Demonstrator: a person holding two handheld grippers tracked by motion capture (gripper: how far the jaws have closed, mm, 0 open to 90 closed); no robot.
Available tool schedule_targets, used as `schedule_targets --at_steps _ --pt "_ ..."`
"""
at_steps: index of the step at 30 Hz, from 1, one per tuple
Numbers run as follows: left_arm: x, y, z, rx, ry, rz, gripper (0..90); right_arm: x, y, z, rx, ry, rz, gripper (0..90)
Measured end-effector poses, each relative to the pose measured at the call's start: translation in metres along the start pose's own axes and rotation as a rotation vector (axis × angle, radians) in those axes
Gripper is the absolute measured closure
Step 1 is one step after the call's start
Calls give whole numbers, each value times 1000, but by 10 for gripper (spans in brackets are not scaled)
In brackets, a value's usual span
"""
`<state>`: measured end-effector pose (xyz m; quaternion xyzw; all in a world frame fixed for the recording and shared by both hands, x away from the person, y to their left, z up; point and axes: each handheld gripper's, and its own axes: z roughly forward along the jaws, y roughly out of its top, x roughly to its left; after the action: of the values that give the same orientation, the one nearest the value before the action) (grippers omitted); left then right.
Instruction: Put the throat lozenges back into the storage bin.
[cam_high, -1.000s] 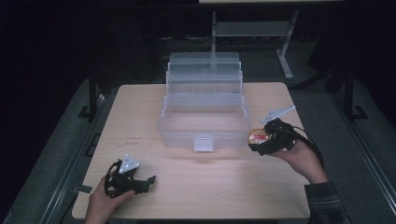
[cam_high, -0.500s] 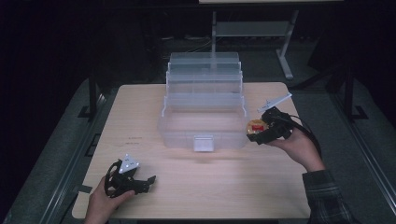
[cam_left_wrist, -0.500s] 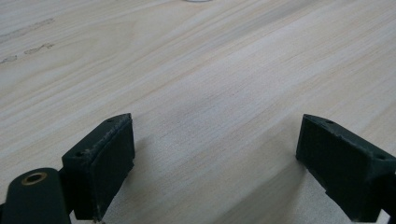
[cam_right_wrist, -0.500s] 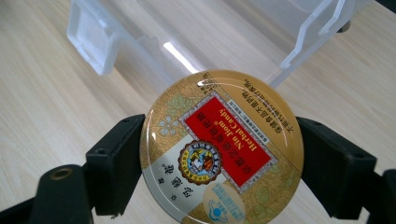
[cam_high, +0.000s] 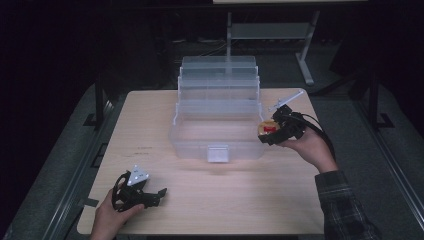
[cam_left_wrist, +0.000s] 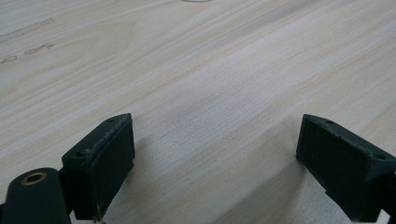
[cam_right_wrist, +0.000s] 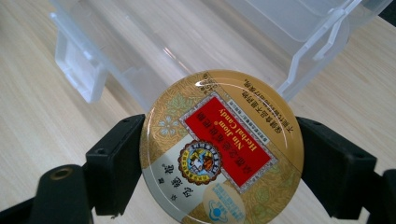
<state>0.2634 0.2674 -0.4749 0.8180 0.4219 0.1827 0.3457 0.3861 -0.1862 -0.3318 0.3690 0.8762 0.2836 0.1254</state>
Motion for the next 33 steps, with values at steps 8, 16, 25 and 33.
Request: schedule_targets --at_steps 8,16,25,33 --pt "0 0 0 0 -1 -2 106 -2 13 12 10 7 -2 196" --pt "0 0 0 0 -1 -2 106 -1 22 27 24 11 -3 196" --pt "0 0 0 0 -1 -2 106 1 30 41 40 29 2 196" --pt "0 0 0 0 -1 -2 106 2 34 48 46 34 -1 194"
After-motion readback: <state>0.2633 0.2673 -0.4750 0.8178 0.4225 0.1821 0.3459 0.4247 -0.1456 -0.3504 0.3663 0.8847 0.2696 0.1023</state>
